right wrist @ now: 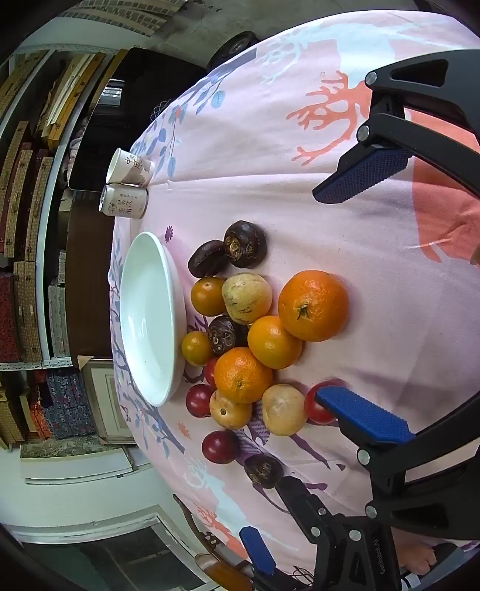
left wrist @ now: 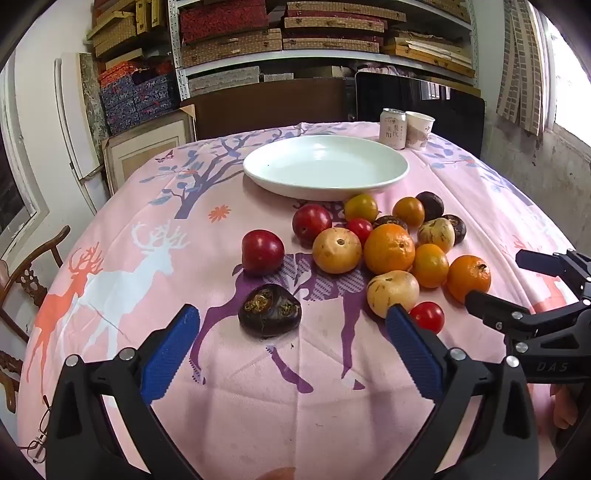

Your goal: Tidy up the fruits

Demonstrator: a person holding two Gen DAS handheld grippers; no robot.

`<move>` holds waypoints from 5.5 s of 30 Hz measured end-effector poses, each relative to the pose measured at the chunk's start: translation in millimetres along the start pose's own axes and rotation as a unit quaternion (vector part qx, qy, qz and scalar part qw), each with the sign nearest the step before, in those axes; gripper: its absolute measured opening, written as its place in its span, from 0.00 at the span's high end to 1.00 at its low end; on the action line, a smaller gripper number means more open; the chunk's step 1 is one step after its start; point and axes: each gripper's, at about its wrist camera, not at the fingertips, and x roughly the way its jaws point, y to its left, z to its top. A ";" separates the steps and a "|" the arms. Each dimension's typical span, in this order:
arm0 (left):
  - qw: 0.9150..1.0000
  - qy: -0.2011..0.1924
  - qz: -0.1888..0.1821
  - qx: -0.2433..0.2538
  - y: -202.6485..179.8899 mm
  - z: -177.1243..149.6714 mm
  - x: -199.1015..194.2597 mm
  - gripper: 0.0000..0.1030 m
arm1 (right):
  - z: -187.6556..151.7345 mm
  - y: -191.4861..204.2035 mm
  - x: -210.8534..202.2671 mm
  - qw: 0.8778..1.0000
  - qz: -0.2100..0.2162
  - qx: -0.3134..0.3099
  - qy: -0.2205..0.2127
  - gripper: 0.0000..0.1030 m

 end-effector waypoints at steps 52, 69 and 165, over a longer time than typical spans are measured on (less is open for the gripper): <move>1.000 0.012 -0.001 -0.004 2.4 -4.8 5.7 0.04 | 0.1 -2.2 -1.3 1.000 0.007 0.006 0.000 0.03; 1.000 0.014 -0.001 -0.004 2.7 -5.9 6.9 0.04 | 0.5 -3.4 -0.8 1.000 0.008 0.008 0.000 0.03; 0.994 0.029 -0.085 -0.057 39.9 30.2 27.6 0.54 | 13.2 -16.2 -1.8 0.997 0.071 0.023 -0.018 0.58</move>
